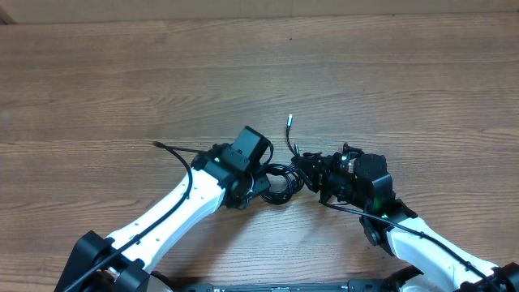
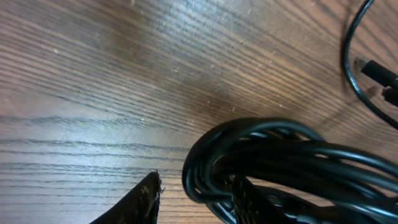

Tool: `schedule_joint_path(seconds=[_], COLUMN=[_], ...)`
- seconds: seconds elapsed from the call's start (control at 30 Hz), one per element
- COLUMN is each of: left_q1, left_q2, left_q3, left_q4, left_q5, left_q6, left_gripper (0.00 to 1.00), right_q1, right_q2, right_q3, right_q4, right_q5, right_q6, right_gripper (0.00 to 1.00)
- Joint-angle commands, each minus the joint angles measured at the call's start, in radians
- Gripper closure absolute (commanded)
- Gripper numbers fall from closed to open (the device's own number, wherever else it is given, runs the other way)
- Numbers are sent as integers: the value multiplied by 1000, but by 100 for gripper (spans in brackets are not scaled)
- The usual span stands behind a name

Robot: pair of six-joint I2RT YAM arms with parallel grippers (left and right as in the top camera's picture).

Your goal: Untangle cables

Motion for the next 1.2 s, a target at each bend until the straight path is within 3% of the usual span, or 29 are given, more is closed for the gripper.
schedule_joint_path(seconds=[0.0,0.07,0.13,0.27,0.4,0.5,0.7,0.9,1.17], left_q1=[-13,-14,-14,-14,-14,-9,34,48,48], left_q2=[0,0,0,0,0,0,0,0,0], left_q3=[-38,-39,-39,-39,-39,-39,-38,-38,-38], left_q4=[35,34,36,37,37,50,60,60,61], left_q5=[2,-5,-25,-47,-54,-73,-79,-79,-79], left_q6=[-48,-48,-48,-55,-55,-55,-66,-120,-190], left_gripper=[64,68,83,96,96,96,95,96,95], right_q1=[4,4,4,4,4,4,4,4,4], right_q2=[-2,-2,-2,-2,-2,-2,-2,-2,-2], right_q3=[14,14,14,14,14,14,14,14,14], right_q4=[11,11,11,10,10,-3,-161,-201,-307], right_q5=[-20,-20,-24,-37,-39,-42,-43,-43,-43], right_q6=[4,4,8,7,7,2,2,-27,-28], right_gripper=[96,96,96,96,95,88,81,53,36])
